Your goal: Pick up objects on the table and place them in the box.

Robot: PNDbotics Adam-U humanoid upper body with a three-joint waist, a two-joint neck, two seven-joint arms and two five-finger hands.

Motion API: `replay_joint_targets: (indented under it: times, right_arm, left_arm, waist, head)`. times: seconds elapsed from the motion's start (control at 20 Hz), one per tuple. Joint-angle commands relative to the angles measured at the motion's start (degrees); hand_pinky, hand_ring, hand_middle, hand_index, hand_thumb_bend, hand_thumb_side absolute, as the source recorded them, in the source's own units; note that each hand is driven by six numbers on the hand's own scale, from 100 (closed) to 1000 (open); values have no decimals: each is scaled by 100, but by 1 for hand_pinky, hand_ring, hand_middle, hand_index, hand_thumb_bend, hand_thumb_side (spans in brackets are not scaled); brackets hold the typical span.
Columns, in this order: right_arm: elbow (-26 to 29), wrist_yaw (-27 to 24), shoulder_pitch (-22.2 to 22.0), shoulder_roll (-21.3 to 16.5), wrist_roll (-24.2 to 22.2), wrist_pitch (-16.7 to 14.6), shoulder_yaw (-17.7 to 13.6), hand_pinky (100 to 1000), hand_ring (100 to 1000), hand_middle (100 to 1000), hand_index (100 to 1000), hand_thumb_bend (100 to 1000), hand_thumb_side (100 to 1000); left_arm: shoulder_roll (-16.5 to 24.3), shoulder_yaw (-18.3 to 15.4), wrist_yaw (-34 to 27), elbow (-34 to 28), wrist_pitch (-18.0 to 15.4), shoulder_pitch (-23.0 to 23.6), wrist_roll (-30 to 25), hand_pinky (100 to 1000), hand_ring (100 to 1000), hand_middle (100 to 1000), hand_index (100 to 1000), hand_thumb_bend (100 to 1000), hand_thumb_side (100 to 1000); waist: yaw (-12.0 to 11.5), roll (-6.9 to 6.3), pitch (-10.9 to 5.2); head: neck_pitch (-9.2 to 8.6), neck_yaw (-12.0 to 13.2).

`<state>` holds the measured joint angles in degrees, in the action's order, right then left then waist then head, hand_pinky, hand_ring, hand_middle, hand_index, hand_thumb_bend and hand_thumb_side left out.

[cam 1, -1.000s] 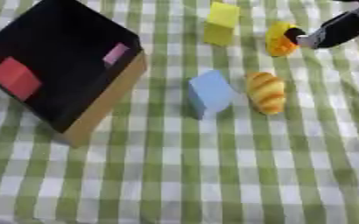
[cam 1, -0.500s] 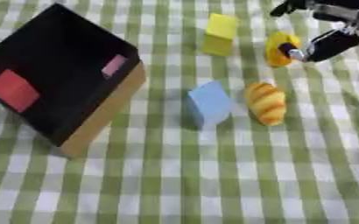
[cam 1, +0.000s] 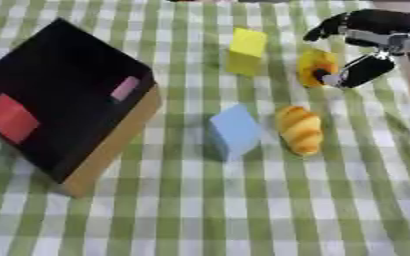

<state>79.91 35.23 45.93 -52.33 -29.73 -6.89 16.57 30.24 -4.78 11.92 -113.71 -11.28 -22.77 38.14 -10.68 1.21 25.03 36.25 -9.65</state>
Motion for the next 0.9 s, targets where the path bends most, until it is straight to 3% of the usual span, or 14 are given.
replay_joint_targets:
  times: [0.05,0.3,0.5,0.7,0.9]
  right_arm:
    - [-174,134,127,-59,17,-42,-105,874,872,836,921,220,421]
    - [-445,298,180,34,52,-84,-115,873,871,833,919,220,435]
    - [-507,320,187,74,105,-151,-101,862,849,691,850,221,403]
    - [-518,344,198,92,117,-194,-88,842,798,563,761,216,308]
    - [-482,276,185,100,218,-174,-105,818,744,470,677,100,167]
  left_arm:
    - [105,-20,-28,-88,5,-47,-18,786,782,748,815,380,715]
    - [100,-11,-35,-88,4,-53,-26,786,782,748,814,377,717]
    - [95,-3,-36,-88,6,-55,-35,786,782,748,814,376,718]
    - [90,5,-39,-88,5,-65,-43,786,782,748,813,375,719]
    - [90,5,-38,-88,10,-56,-47,786,782,748,813,374,719]
  waist:
    - [-23,-21,-109]
    - [-62,-19,-86]
    - [-79,-17,-69]
    - [-78,-15,-59]
    - [-70,-19,-60]
  head:
    - [-22,-15]
    - [-18,-12]
    - [-9,1]
    - [11,17]
    - [43,33]
